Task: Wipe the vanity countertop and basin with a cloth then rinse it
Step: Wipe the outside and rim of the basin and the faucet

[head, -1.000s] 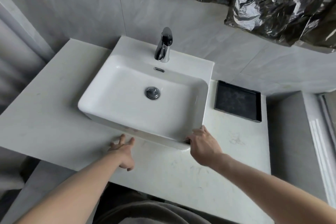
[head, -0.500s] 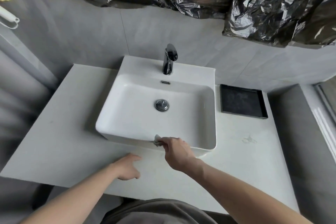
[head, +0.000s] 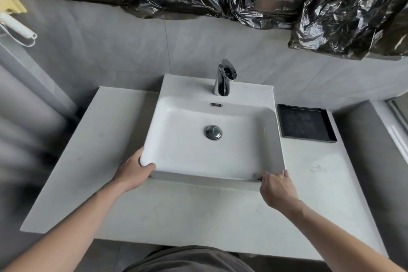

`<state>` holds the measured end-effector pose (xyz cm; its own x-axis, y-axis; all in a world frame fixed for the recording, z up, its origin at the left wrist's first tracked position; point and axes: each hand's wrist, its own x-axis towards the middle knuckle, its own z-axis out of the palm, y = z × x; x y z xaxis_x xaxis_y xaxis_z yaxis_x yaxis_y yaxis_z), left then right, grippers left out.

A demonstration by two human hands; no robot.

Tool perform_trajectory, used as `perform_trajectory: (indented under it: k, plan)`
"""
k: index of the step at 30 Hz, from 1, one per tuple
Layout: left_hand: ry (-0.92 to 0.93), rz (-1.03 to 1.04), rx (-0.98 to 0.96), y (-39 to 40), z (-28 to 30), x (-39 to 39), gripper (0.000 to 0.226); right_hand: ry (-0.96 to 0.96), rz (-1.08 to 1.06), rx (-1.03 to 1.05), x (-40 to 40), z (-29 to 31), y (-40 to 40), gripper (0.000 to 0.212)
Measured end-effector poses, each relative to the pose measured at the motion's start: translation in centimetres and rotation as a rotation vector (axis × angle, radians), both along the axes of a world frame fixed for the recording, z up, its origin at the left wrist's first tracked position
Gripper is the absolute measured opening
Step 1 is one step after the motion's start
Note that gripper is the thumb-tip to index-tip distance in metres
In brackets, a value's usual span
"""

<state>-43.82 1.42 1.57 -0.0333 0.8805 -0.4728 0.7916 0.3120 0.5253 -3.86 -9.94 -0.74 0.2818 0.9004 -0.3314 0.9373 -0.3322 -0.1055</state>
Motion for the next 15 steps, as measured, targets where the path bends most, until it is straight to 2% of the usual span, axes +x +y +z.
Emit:
perform_trajectory:
  k: [6,11,15]
  plan:
    - [0.048,-0.045,0.082,0.9,-0.7,-0.4,0.053,0.152,0.046,0.040,-9.3,-1.1,2.8,0.046]
    - [0.010,-0.002,0.022,1.8,-2.0,-1.8,0.040,0.402,0.145,0.080,-20.5,-0.8,5.6,0.048]
    - [-0.012,-0.021,0.034,2.1,-2.5,-1.9,0.030,0.523,0.135,0.114,-22.4,0.2,5.8,0.045]
